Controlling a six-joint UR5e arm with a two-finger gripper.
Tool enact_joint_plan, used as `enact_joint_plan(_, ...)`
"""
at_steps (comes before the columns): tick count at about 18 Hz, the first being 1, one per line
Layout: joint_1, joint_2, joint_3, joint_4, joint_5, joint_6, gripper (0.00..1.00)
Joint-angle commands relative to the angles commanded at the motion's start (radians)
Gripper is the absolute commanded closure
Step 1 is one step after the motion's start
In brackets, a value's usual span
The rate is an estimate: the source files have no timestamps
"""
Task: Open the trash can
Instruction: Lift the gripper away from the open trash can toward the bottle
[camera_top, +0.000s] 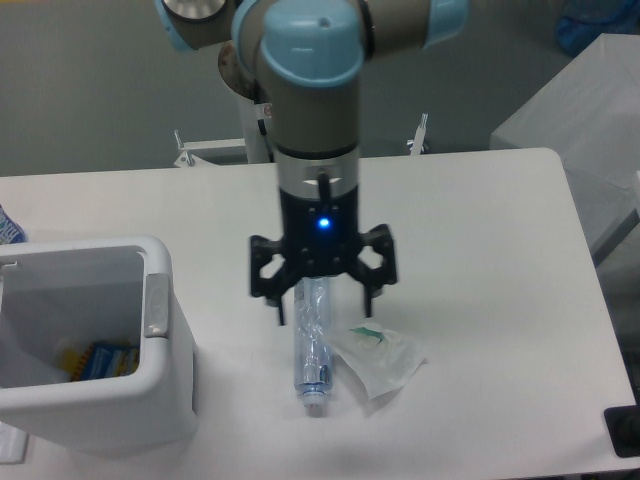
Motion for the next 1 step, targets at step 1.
enact_joint_plan(1,0.005,0.000,-0.011,0.000,0.018,0.049,0.00)
